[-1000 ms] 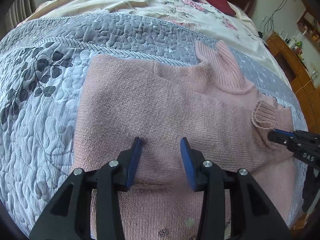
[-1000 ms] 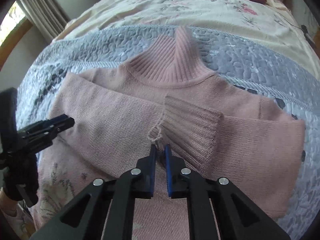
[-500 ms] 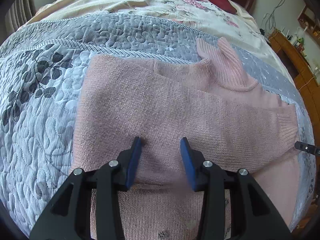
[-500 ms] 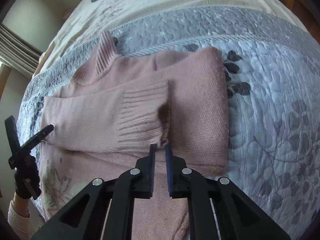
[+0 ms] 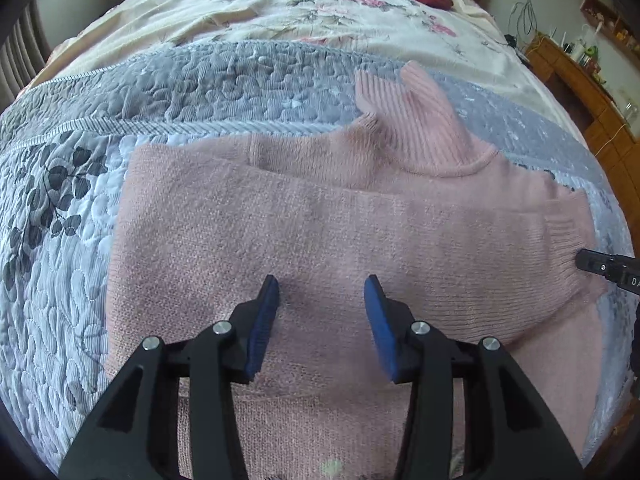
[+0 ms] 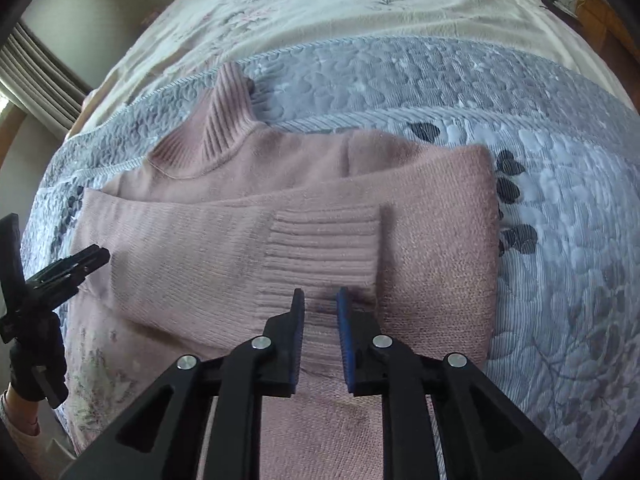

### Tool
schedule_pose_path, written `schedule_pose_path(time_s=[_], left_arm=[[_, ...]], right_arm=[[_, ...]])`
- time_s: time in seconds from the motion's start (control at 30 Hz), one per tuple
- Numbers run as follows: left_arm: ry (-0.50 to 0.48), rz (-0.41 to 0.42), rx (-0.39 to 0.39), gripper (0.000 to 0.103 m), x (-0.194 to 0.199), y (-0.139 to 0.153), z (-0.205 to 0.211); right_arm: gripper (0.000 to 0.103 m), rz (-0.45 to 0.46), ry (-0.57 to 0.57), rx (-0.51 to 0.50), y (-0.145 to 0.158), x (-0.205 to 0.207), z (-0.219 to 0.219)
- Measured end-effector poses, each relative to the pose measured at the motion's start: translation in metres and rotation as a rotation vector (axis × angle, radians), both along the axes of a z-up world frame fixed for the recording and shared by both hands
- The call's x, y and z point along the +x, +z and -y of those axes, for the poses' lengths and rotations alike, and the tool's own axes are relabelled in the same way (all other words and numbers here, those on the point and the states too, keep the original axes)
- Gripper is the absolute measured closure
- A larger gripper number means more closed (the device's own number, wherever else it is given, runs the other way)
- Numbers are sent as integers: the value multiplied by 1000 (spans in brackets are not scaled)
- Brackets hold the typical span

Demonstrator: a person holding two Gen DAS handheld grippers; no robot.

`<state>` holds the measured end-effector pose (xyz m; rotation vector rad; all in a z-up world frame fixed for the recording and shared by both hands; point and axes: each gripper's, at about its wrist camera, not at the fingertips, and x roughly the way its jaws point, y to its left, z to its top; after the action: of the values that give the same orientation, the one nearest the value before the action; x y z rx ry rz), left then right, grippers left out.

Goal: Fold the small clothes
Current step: 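Grasp the turtleneck collar with both tools, then fold the collar down over the crossed sleeves with both tools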

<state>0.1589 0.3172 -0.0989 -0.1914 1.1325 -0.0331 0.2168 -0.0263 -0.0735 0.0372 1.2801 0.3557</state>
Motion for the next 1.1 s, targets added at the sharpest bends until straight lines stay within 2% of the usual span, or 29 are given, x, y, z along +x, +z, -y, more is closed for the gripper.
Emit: schedule_pose_path(time_s=[0.13,0.2,0.3,0.37,0.43,0.53,0.63,0.67,0.73,0.83,0.9,0.93,0.97,1.03,1.07,1.1], left_arm=[[-16,25,-22,59,-5,-4,-6],[-20,24,-31,57,-4,1,-7],[-9,54,-52,50,9,18,-13],[-8,79,-27,47,28,30,-14],[-15,86,-9,44,54,36,-14],[-41,72,-60,40,96,35,-9],[-51,30,-105,36,135,22,0],[-51,21,-102,36,146,16,4],[-68,3,-93,36,164,5,13],[-97,-31,-90,37,182,-12,24],[-92,-43,-89,42,188,-21,28],[-84,-40,-90,52,191,-24,28],[-81,-35,-100,59,192,-26,27],[-95,-37,-160,92,195,-27,26],[-94,-37,-182,95,196,-26,25],[-94,-26,-191,95,194,-23,24]], right_arm=[[87,-6,8,34,-8,-3,8],[85,-6,12,43,-1,0,5],[77,33,29,107,20,14,-1],[63,47,35,141,31,34,-13],[57,57,59,167,37,58,-31],[39,53,71,199,36,97,-61],[34,52,79,221,28,133,-92],[29,47,81,233,24,142,-101],[28,31,89,237,13,157,-118],[28,16,98,184,-8,174,-140],[33,0,83,165,-21,183,-148],[46,-14,77,170,-27,187,-149],[66,-27,74,172,-32,190,-150],[76,-29,86,181,-35,189,-149],[83,-8,100,182,-30,186,-148],[83,21,118,181,-24,182,-146]])
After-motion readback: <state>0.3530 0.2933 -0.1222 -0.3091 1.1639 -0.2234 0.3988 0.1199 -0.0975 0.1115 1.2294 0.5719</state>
